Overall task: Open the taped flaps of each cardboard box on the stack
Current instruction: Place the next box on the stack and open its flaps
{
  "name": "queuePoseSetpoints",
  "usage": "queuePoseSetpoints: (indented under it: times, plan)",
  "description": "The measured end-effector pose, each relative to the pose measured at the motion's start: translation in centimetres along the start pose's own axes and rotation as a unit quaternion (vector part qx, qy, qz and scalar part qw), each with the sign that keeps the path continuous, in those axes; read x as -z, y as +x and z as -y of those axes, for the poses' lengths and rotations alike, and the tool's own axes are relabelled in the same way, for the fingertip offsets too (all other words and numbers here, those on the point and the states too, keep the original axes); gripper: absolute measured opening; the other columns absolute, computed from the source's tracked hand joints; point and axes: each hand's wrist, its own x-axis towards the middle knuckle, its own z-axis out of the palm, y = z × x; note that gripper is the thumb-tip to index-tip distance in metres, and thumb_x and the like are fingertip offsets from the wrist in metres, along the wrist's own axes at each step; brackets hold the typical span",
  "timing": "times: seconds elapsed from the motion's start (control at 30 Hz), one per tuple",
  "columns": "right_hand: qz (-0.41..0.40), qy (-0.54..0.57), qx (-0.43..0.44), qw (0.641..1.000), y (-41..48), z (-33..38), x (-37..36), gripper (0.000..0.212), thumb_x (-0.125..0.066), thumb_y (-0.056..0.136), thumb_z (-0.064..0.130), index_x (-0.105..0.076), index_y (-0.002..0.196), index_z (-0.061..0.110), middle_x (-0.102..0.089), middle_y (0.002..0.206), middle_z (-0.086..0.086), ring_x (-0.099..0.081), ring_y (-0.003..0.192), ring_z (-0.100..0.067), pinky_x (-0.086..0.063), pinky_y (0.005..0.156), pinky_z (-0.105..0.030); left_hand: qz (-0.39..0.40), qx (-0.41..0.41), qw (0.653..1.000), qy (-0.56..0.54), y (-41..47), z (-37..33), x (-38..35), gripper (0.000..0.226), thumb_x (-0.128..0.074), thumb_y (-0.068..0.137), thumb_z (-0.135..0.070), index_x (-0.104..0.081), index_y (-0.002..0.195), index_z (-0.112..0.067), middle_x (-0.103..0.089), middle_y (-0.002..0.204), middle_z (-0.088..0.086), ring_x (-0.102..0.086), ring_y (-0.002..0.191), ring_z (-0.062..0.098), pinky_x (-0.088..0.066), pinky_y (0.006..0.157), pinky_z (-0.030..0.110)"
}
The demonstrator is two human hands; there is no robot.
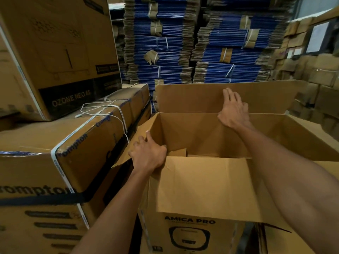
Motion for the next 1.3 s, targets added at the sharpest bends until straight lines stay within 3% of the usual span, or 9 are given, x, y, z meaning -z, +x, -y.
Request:
queuePoseSetpoints:
  times: [0.2,0.43,0.67,0.73,0.87,0.93,1.03,1.17,1.3]
  plan:
    - [0.085,-0.045,-0.026,0.995,3.0,-1.1,-3.4,0.081,-0.056,0.099,0.029,-0.008,0.163,0.016,-0.002,0.171,-0.001,-0.005,0.157,-0.025,-0.019,0.121,-0.061,-0.015,-0.001,1.000,-0.007,0.4,0.4,-0.6,0.085,-0.046,0.093,-0.060,-0.012,0.161,-0.021,-0.029,0.163,0.015,-0.031,0.146,0.040,-0.032,0.115,0.061]
    - [0.211,-0.003,-0.063,0.975,4.8,-2.0,-6.5,0.066,-0.067,0.088,0.033,-0.043,0.147,0.019,-0.046,0.148,-0.013,-0.042,0.136,-0.032,-0.038,0.112,-0.055,-0.026,0.006,1.000,-0.015,1.1,0.3,-1.1,0.084,-0.047,0.094,-0.060,-0.015,0.161,-0.020,-0.029,0.163,0.014,-0.030,0.147,0.039,-0.033,0.114,0.062]
    - [0.239,-0.012,-0.044,0.970,4.0,-2.4,-6.1,0.098,-0.071,0.091,0.033,-0.006,0.163,0.017,-0.007,0.171,-0.004,-0.001,0.156,-0.032,-0.013,0.124,-0.052,-0.029,0.014,0.999,-0.013,1.1,-0.1,-0.7,0.082,-0.047,0.093,-0.060,-0.022,0.159,-0.018,-0.035,0.160,0.016,-0.036,0.143,0.039,-0.036,0.112,0.059]
    - [0.245,-0.008,-0.034,0.969,3.0,-2.5,-5.7,0.099,-0.070,0.093,0.035,-0.003,0.163,0.017,-0.004,0.171,-0.005,-0.003,0.156,-0.033,-0.014,0.126,-0.051,-0.028,0.012,0.999,-0.019,1.0,-0.1,-0.6,0.082,-0.048,0.093,-0.060,-0.021,0.159,-0.019,-0.035,0.160,0.016,-0.036,0.143,0.039,-0.036,0.112,0.059]
    - [0.264,0.094,-0.049,0.959,-0.9,-1.7,-3.3,0.088,-0.071,0.093,0.035,-0.018,0.162,0.021,-0.029,0.164,-0.011,-0.031,0.148,-0.035,-0.032,0.119,-0.051,-0.020,0.007,0.999,-0.034,0.4,0.1,-0.3,0.082,-0.048,0.094,-0.059,-0.020,0.159,-0.019,-0.033,0.161,0.016,-0.034,0.145,0.039,-0.033,0.115,0.061]
    - [0.248,0.108,-0.036,0.962,-3.6,-1.3,-1.0,0.063,-0.067,0.096,0.034,-0.043,0.152,0.018,-0.049,0.151,-0.011,-0.048,0.137,-0.030,-0.042,0.109,-0.045,-0.025,0.003,0.999,-0.039,0.2,0.1,-0.3,0.079,-0.048,0.094,-0.058,-0.024,0.158,-0.018,-0.034,0.160,0.017,-0.034,0.144,0.040,-0.032,0.115,0.061]
    - [0.132,0.164,-0.015,0.977,-8.0,-1.5,1.7,0.023,-0.063,0.099,0.026,-0.070,0.120,0.019,-0.072,0.114,-0.002,-0.067,0.103,-0.016,-0.053,0.086,-0.032,-0.064,-0.009,0.997,-0.034,-0.3,0.0,-0.5,0.068,-0.046,0.095,-0.054,-0.038,0.152,-0.017,-0.038,0.157,0.015,-0.034,0.143,0.038,-0.028,0.116,0.060]
    - [-0.044,0.162,-0.039,0.985,-14.5,-3.1,3.5,0.017,-0.060,0.101,0.022,-0.073,0.112,0.019,-0.072,0.102,0.003,-0.065,0.089,-0.011,-0.052,0.081,-0.029,-0.150,-0.086,0.978,-0.117,-0.8,1.0,-1.5,0.052,-0.037,0.103,-0.055,-0.054,0.140,-0.021,-0.051,0.146,0.009,-0.041,0.138,0.029,-0.025,0.116,0.052]
    - [-0.111,0.050,0.007,0.993,-20.1,-6.1,2.6,0.033,-0.047,0.105,0.036,-0.072,0.092,0.018,-0.072,0.090,-0.002,-0.064,0.086,-0.021,-0.044,0.094,-0.040,-0.180,-0.165,0.945,-0.219,-3.1,3.1,-3.8,0.052,-0.028,0.106,-0.053,-0.048,0.142,-0.021,-0.046,0.150,0.007,-0.034,0.144,0.024,-0.015,0.119,0.044]
